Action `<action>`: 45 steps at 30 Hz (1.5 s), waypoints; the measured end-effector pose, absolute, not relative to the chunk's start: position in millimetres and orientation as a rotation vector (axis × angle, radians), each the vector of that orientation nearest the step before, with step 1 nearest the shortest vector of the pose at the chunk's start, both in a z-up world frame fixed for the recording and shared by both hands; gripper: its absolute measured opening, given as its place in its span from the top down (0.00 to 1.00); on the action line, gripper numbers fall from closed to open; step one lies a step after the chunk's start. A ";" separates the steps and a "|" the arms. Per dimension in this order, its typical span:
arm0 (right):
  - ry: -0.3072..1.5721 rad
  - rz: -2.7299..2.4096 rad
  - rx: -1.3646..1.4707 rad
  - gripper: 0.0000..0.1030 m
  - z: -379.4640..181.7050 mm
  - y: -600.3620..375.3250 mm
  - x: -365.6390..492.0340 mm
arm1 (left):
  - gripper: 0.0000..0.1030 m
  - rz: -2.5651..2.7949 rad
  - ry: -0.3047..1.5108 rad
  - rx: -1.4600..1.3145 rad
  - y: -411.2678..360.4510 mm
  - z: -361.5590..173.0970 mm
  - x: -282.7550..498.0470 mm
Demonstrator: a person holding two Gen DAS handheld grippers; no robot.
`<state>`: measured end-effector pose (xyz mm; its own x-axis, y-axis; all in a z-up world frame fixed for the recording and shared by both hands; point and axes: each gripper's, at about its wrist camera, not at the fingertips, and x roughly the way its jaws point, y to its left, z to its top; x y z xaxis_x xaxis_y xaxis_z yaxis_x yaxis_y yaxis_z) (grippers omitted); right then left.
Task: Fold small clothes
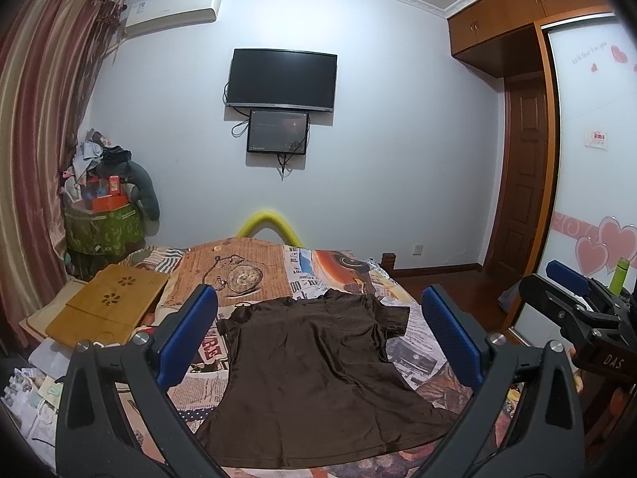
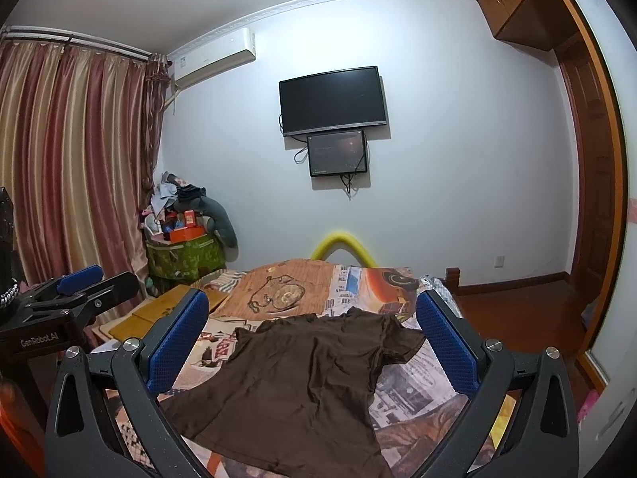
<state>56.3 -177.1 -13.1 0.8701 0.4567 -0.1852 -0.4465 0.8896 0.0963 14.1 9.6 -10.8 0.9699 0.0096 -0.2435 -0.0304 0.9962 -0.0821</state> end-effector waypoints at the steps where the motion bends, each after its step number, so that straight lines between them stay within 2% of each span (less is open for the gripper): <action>1: 0.207 0.472 0.051 0.00 -13.1 -176.8 55.9 | 0.00 0.019 0.246 -0.085 8.9 -11.1 14.3; 45: 0.234 0.468 0.043 0.00 -14.3 -175.6 60.8 | 0.00 0.042 0.248 -0.064 7.4 -15.1 24.2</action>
<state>60.8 -175.6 -14.3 0.8660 0.4522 -0.2135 -0.4422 0.8919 0.0951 24.2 7.4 -15.1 0.9685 0.0338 -0.2468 -0.0496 0.9971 -0.0581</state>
